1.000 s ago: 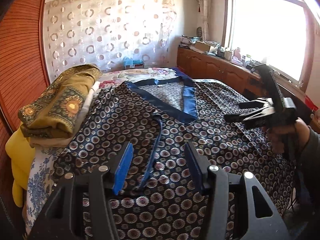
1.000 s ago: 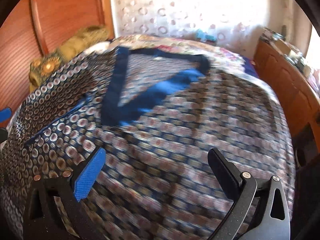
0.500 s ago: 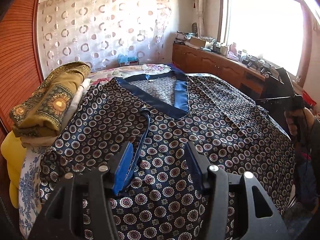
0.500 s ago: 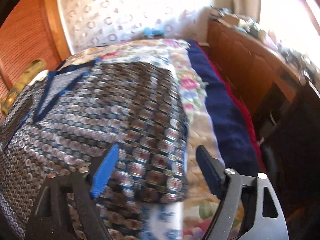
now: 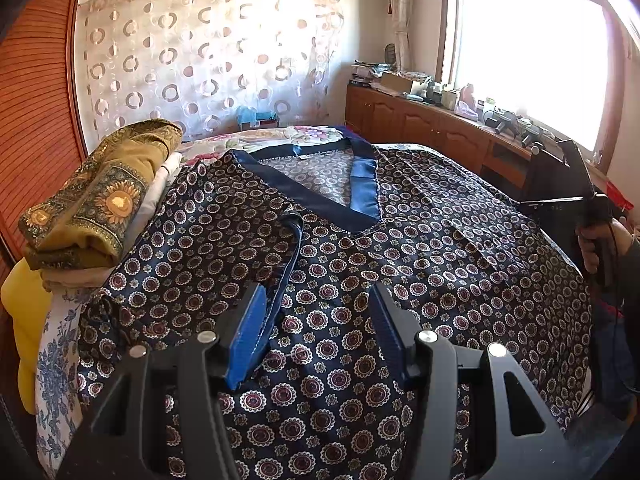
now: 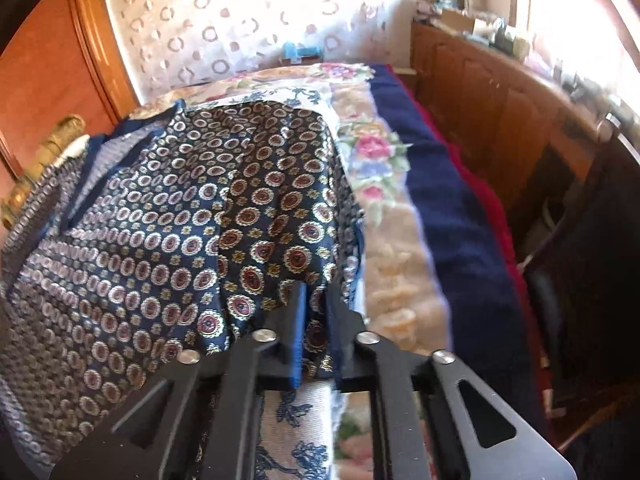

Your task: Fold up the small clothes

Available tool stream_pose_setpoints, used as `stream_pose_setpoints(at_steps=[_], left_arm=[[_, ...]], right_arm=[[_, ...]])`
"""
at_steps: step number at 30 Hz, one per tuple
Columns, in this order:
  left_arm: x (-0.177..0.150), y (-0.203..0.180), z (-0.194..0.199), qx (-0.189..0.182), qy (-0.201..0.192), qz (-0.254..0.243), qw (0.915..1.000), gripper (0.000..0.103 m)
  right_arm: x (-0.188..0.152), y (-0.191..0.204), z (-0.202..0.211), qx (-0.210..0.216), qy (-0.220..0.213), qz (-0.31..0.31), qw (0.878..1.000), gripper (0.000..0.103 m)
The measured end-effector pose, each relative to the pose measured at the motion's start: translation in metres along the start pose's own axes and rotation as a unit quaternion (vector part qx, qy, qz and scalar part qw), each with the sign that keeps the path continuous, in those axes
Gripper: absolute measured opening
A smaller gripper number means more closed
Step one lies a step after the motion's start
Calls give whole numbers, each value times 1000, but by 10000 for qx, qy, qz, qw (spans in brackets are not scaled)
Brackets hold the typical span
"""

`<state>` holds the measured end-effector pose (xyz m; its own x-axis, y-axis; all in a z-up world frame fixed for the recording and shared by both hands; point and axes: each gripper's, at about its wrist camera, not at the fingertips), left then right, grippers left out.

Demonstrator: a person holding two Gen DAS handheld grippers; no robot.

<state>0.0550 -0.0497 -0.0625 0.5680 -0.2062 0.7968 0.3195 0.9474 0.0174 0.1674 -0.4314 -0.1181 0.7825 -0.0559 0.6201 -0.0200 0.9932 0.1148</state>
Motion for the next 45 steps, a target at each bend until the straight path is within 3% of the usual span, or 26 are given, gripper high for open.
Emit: stream_pose_setpoints(at_steps=[7, 14, 18, 21, 24, 25, 26, 33, 36, 41, 45], left_arm=[[-3, 1, -1, -17, 26, 34, 10000, 53], [-4, 0, -1, -21, 30, 48, 10000, 53], [-6, 0, 0, -22, 19, 64, 10000, 53], [-6, 0, 1, -33, 9, 56, 10000, 53], [-5, 0, 1, -32, 15, 48, 10000, 53], [-5, 0, 0, -31, 13, 50, 10000, 53], [-5, 0, 1, -31, 6, 55, 10000, 53], [-6, -3, 0, -86, -15, 75, 9999, 53], [-6, -5, 0, -100, -5, 50, 9999, 53], [-7, -5, 0, -112, 24, 46, 9999, 53], [-7, -5, -1, -125, 49, 51, 9999, 53]], right_arm=[[13, 13, 17, -6, -403, 177, 9990, 1], [30, 74, 46, 404, -811, 828, 9924, 1], [22, 114, 45, 780, -635, 1248, 9871, 1], [7, 131, 30, 814, -392, 1435, 9855, 2], [-6, 125, 18, 745, -200, 1398, 9872, 24], [-8, 120, 16, 713, -183, 1319, 9885, 42], [-9, 113, 17, 696, -214, 1225, 9898, 48], [-5, 59, 36, 552, -450, 496, 9962, 54], [-4, 42, 24, 156, -363, 314, 9987, 55], [-6, 30, -5, 212, 32, 102, 9997, 54], [-7, 35, -10, 143, -6, 216, 9997, 50]])
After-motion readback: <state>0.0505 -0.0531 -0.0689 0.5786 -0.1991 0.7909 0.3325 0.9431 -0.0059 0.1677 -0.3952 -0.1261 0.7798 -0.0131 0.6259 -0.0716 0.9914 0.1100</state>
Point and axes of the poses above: each gripper's, at about its wrist camera, not at the fingertips, and z roughly against the way its jaws point, y to its left, x to its top, and after that the axes turned 8 degrees about -z, right-handed
